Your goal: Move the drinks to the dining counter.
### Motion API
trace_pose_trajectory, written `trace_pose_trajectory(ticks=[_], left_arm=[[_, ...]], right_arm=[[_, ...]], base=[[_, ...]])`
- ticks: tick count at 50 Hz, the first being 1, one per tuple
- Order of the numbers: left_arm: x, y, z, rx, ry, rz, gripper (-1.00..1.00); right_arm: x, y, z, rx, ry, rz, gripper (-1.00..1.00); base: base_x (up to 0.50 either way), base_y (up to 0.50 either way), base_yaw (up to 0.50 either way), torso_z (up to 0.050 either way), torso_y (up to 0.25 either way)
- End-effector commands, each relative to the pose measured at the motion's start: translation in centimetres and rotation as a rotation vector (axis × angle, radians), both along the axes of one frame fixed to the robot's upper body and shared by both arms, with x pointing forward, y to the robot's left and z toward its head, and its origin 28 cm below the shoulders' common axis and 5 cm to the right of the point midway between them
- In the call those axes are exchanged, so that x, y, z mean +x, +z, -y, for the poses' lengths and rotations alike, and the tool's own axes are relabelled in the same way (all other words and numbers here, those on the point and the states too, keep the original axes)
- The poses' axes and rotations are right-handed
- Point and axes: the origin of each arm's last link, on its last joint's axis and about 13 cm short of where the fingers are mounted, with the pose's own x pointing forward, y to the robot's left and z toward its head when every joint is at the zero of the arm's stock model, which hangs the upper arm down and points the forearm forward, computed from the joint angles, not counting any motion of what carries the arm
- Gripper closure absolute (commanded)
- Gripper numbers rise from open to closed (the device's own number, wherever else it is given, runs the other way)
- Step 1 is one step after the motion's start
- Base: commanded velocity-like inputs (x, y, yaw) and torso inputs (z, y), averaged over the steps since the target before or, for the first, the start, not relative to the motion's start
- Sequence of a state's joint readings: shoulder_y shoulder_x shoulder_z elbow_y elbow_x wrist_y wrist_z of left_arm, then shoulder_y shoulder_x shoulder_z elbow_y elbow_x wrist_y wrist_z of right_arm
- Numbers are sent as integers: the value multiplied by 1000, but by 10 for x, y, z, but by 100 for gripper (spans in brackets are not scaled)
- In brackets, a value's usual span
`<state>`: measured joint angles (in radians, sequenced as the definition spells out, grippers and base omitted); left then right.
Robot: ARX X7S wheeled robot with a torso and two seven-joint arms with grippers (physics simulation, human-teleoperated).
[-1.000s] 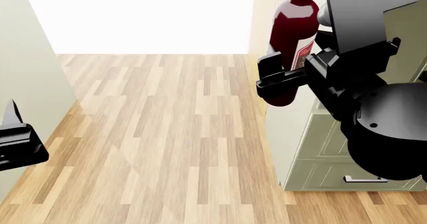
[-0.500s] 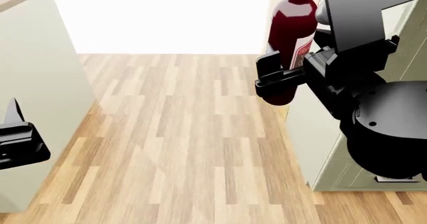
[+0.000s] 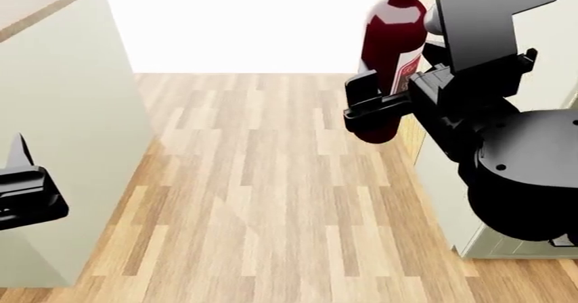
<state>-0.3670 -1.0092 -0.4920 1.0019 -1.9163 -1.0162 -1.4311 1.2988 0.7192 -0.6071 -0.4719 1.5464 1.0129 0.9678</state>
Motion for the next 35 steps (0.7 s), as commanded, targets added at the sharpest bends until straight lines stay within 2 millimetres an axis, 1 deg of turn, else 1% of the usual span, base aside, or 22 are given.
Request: trace_pose_trajectory(ticks=[1, 35], left_arm=[[-1, 2, 0, 2, -1, 5, -100], [-1, 0, -3, -3, 7, 8, -100]], right_arm=[[1, 3, 0, -13, -6, 21, 100], [2, 5, -2, -23, 1, 25, 100]], base=[[-1, 500, 0, 0, 0], [-2, 500, 0, 0, 1]])
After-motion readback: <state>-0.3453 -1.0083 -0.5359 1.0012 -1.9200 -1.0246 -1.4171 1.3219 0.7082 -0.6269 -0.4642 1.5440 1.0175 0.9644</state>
